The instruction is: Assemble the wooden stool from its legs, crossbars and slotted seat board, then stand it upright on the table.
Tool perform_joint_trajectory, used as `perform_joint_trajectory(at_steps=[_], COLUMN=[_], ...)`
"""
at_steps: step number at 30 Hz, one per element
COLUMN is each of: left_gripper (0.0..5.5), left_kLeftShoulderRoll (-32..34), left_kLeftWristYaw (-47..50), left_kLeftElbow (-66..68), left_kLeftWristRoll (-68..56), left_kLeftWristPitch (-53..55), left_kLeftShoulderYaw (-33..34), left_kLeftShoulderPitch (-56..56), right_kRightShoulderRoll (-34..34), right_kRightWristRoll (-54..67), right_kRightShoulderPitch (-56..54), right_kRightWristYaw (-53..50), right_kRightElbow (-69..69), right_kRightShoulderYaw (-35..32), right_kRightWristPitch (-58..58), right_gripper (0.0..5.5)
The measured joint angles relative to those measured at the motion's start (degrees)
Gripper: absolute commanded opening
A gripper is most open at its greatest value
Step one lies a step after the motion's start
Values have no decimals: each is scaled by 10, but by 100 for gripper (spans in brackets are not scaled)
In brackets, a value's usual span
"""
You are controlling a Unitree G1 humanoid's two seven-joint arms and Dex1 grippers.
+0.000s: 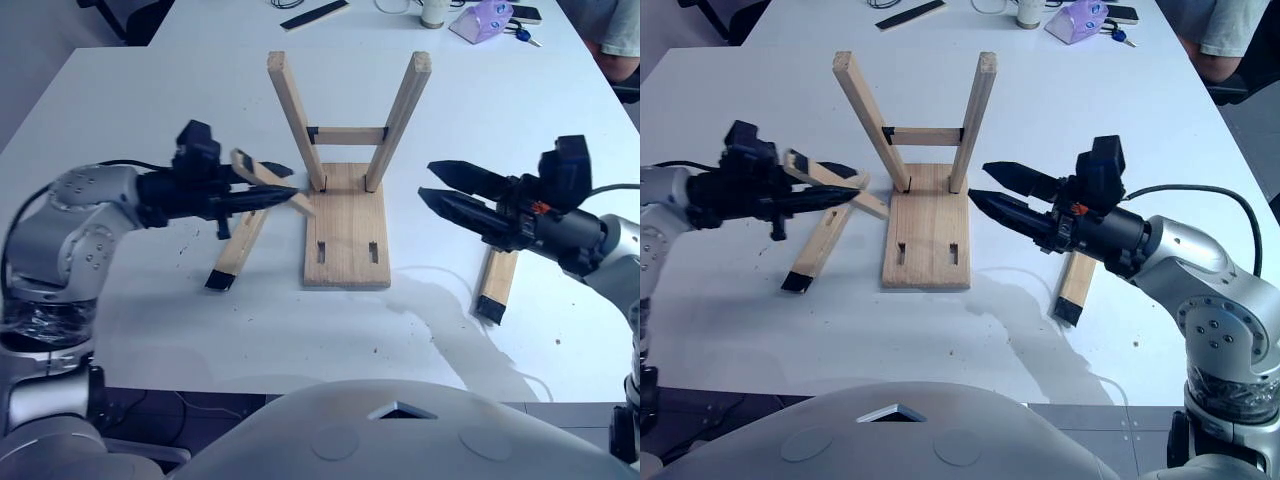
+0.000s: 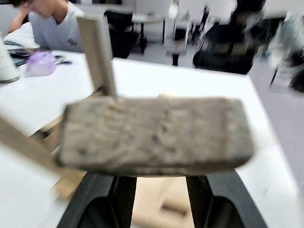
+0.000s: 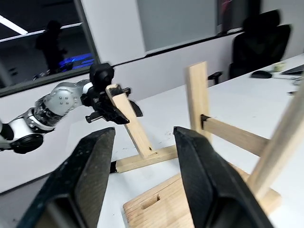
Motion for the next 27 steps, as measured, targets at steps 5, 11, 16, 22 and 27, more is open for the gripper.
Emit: perform_joint_trajectory(at_steps=[5,11,16,22,27], left_gripper=[131,131,131,131,131], left_kLeftShoulderRoll=[25,25,21,44,50], left_kLeftWristYaw=[-23,-36,-46,-111,-122], left_kLeftElbow=[219,343,304,153,106], left_kLeftWristRoll=[162,276,269,191,162], left_kLeftWristPitch=[-194,-381,-439,-335,-263], left_kLeftShoulderYaw=[-10,-46,-53,-53,-51], left_kLeftShoulderPitch=[-30,5,39,116,116], right_kRightShoulderRoll=[26,38,38,38,39], right_kRightWristRoll=[-31,-106,-148,-156,-161], right_kRightShoulderPitch=[59,74,74,76,86], right_kRightWristYaw=[-23,-23,-21,-20,-20], right_kRightElbow=[-31,-35,-31,-32,-32], right_kRightShoulderYaw=[5,57,78,81,88], right_kRightWristPitch=[-31,-55,-66,-69,-71], right_gripper=[227,227,227,227,227])
